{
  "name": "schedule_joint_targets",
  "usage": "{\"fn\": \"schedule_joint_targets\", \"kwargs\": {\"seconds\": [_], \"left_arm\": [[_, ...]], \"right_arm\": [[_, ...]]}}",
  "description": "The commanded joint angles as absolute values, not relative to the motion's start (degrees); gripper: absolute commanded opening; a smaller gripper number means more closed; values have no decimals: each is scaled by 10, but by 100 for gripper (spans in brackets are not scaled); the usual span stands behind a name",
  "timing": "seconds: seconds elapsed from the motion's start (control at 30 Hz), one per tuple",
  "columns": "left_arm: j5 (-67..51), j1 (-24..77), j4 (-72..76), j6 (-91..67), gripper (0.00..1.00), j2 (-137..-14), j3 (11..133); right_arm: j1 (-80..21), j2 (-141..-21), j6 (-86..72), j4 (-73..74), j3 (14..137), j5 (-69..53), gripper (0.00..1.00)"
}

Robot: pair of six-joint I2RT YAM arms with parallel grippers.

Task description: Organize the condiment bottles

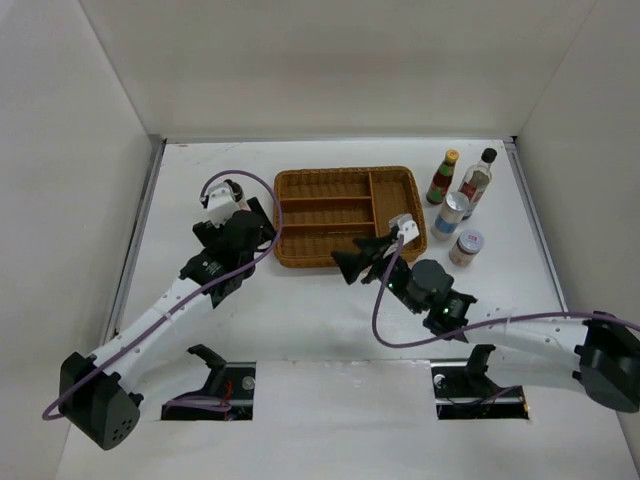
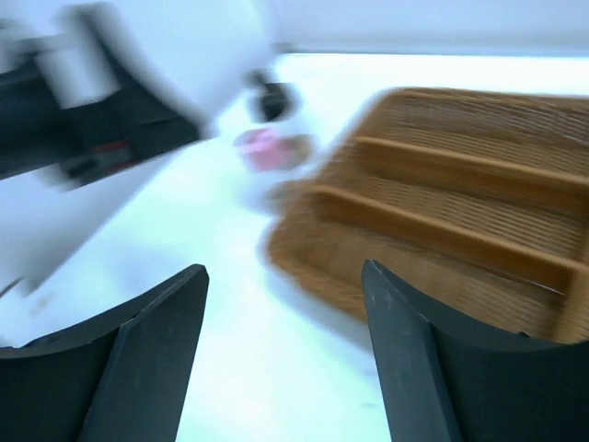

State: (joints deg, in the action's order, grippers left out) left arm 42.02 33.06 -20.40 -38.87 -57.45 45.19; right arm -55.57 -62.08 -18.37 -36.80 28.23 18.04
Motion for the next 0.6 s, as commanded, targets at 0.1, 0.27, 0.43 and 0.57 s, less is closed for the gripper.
{"fn": "schedule_joint_targets", "kwargs": {"seconds": [0.1, 0.27, 0.43, 0.57], "left_arm": [[428, 300, -183, -393, 100, -568, 434], [422, 285, -142, -394, 100, -571, 416], [431, 291, -134, -382, 100, -567, 427], [441, 284, -128, -374, 100, -569, 432]], "right_arm": [[-698, -583, -102, -410, 342, 109, 66], [-726, -607, -98, -458, 324, 113, 25], [-733, -617, -110, -506, 283, 121, 16], [-735, -619, -118, -528, 274, 120, 38]]}}
